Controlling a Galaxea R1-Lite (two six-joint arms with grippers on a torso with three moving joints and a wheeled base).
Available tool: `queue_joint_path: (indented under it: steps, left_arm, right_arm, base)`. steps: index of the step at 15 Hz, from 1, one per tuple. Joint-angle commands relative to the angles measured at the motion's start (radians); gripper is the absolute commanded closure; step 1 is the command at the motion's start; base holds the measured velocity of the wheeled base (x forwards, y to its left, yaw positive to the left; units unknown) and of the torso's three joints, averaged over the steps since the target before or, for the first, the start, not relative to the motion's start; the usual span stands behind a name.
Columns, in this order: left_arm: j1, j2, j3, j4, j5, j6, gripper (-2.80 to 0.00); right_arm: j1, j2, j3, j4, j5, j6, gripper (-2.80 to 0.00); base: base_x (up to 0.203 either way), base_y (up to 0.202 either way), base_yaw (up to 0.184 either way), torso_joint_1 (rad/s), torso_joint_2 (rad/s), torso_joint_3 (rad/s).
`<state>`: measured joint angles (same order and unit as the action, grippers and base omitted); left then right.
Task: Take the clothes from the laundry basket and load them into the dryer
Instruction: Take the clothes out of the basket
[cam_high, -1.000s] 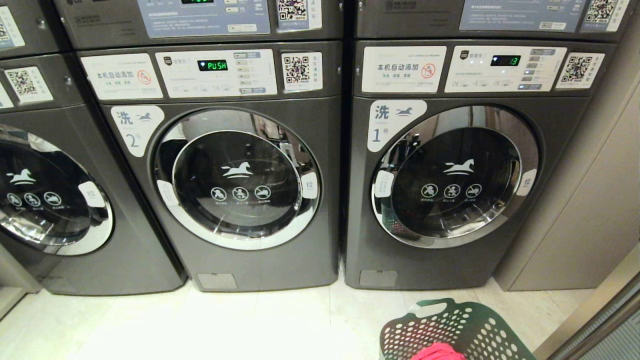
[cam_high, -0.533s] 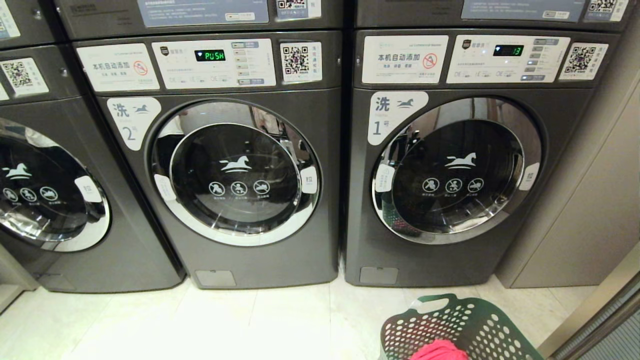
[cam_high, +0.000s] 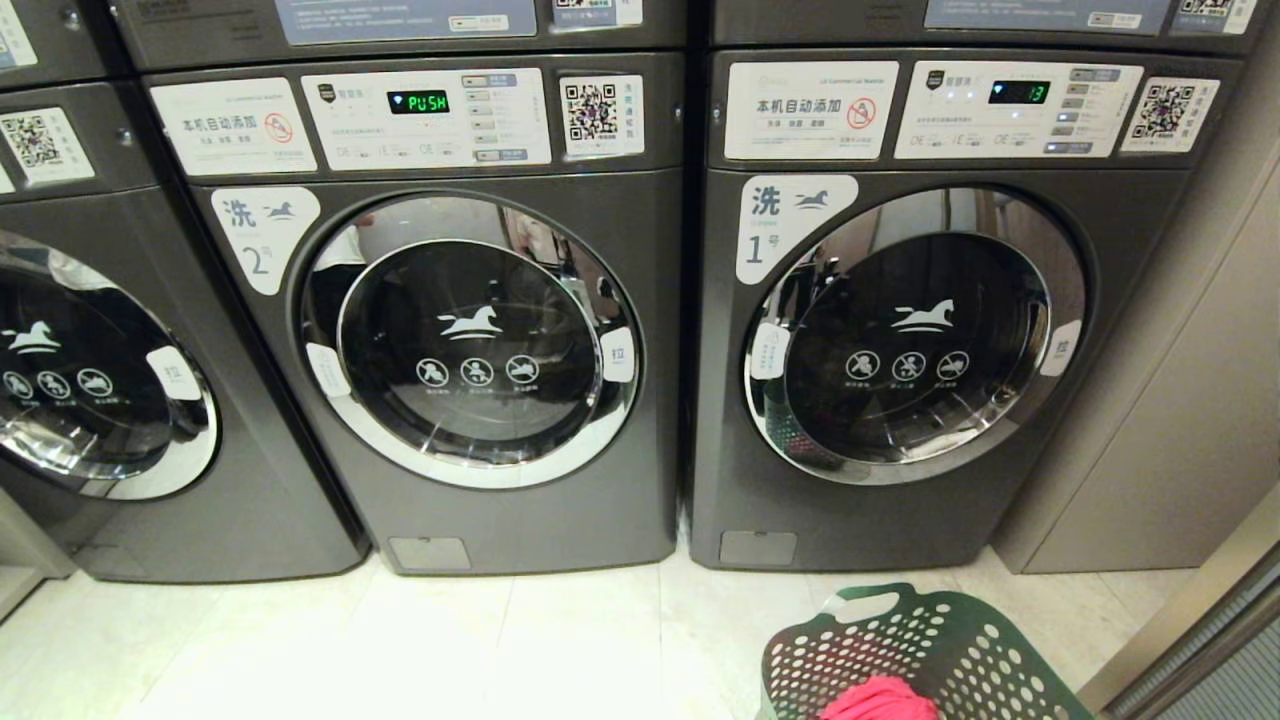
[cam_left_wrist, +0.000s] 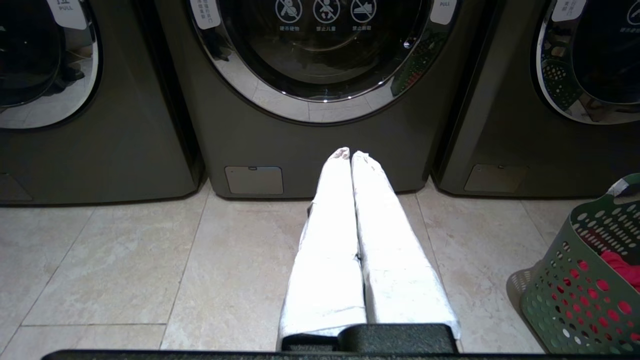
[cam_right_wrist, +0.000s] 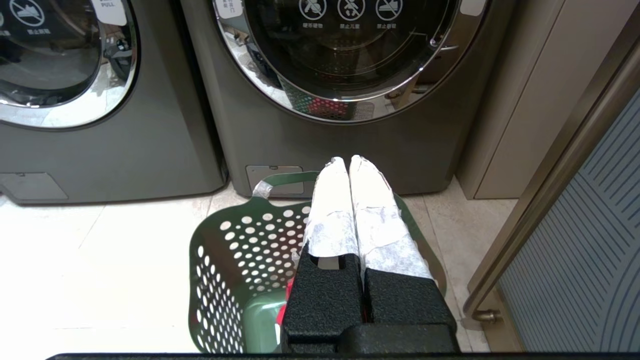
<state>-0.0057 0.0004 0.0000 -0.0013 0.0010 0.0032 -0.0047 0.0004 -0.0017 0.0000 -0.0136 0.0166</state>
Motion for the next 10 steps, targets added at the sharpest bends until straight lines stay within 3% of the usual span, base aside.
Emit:
queue_joint_path:
  steps: [1, 5, 10]
  left_arm:
    - [0.000, 0.000, 0.000, 0.000, 0.001, 0.001, 0.00]
    - [0.001, 0.000, 0.000, 0.000, 0.001, 0.000, 0.00]
    - [0.000, 0.000, 0.000, 0.000, 0.001, 0.000, 0.00]
  right_arm:
    - [0.000, -0.002, 0.000, 0.000, 0.000, 0.000, 0.00]
    - [0.000, -0.002, 0.002, 0.000, 0.000, 0.002, 0.00]
    - [0.000, -0.002, 0.002, 0.000, 0.000, 0.002, 0.00]
  base:
    - [0.000, 0.000, 0.000, 0.000, 0.00, 0.000]
    - [0.017, 0.000, -0.001, -0.002, 0.00, 0.002]
    - [0.188, 0.000, -0.001, -0.001, 0.00, 0.005]
